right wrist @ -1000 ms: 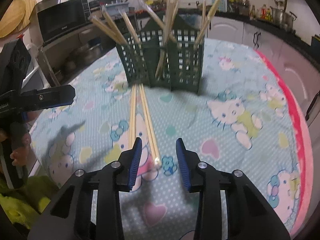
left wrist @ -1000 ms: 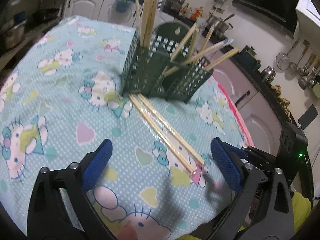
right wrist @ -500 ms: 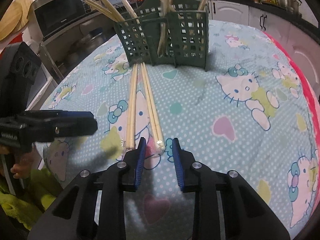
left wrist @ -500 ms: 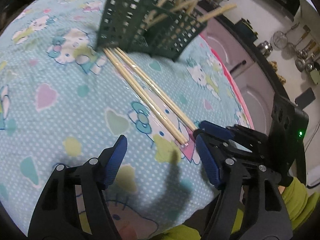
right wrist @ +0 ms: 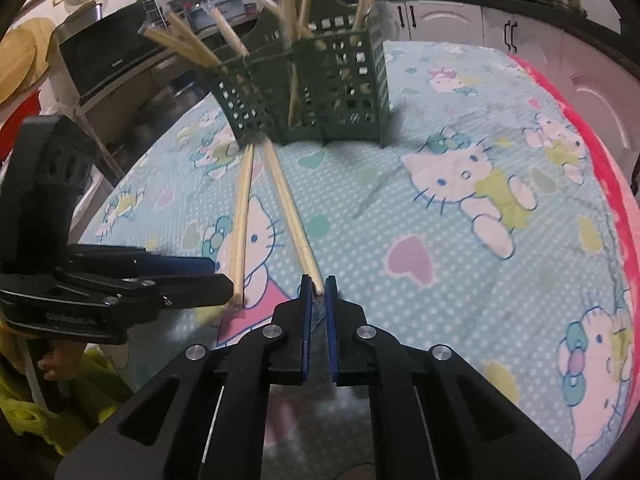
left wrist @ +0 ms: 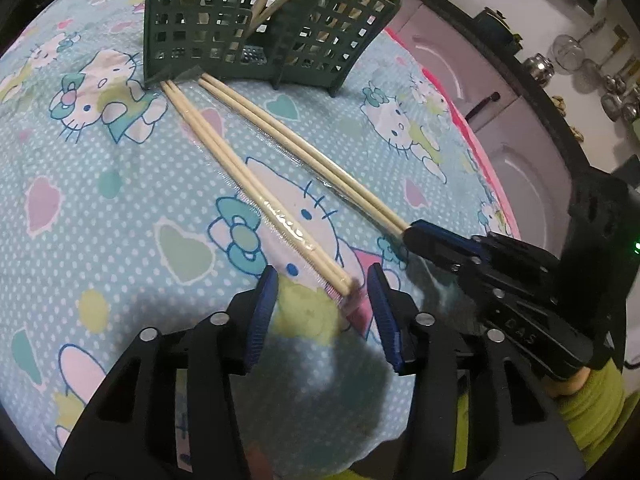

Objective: Organize utensils
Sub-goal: 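Close the left tool on a chopstick while the right tool closes on another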

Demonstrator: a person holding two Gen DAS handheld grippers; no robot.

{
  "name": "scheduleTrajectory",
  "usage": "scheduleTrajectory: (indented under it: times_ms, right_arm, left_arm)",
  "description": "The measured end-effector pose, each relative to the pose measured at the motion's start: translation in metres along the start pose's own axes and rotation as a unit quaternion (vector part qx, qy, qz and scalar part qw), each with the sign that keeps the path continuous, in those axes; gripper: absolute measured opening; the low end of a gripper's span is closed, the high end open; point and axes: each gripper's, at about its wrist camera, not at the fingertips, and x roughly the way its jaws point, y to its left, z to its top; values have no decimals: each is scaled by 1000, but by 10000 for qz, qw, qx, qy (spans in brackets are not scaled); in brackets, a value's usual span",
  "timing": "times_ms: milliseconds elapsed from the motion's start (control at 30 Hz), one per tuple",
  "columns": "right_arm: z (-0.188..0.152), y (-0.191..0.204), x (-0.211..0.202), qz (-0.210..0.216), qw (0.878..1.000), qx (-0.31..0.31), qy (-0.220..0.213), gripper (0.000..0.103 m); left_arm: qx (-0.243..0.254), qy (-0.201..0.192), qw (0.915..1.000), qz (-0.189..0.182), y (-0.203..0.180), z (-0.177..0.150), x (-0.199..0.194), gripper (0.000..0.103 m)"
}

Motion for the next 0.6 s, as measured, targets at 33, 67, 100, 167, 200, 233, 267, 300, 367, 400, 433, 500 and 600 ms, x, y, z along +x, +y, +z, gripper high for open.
scheduleTrajectory:
  times_ms: [33, 67, 100, 167, 200, 233, 267, 300, 367, 400, 433, 500, 600]
  right_arm:
    - [1, 0, -3, -18, 10000, -9, -42, 7]
    - [2, -1, -4, -30, 10000, -10, -76, 7]
    - [3, -1, -6, -37, 9999, -5, -110, 7]
    - [6, -2, -10, -45, 9998, 7, -171, 7]
    - [7, -2, -12, -63, 9998, 13, -202, 7]
    - [7, -3, -14, -63, 9997, 34, -227, 7]
    - [8, -5, -15, -69, 9997, 56, -244, 7]
    - [9, -5, -16, -80, 9996, 79, -265, 7]
    - [9, -8, -19, -84, 9994, 125, -307, 7]
    - [10, -8, -20, -87, 9994, 134, -323, 7]
    - [10, -8, -21, -91, 9993, 145, -343, 7]
    - [11, -9, -23, -88, 9991, 170, -375, 7]
    - [13, -8, -27, -99, 9989, 162, -431, 7]
  left_arm:
    - [5, 5, 10000, 58, -2, 1, 2, 40]
    - [41, 3, 9998, 185, -7, 2, 4, 41]
    - [88, 11, 9996, 285, -10, 3, 5, 41]
    - [241, -3, 9978, 619, -19, 3, 10, 41]
    - [289, -7, 9970, 714, -21, 3, 12, 42]
    - [397, -13, 9955, 863, -26, 3, 14, 42]
    - [480, -22, 9941, 975, -29, 2, 16, 42]
    - [576, -32, 9925, 1075, -31, 1, 17, 42]
    - [753, -58, 9899, 1203, -33, -1, 19, 38]
    - [770, -68, 9895, 1219, -32, -1, 19, 35]
    - [780, -75, 9896, 1204, -30, -2, 18, 34]
    - [813, -85, 9895, 1189, -28, -3, 17, 28]
    - [814, -68, 9909, 1071, -23, -7, 12, 23]
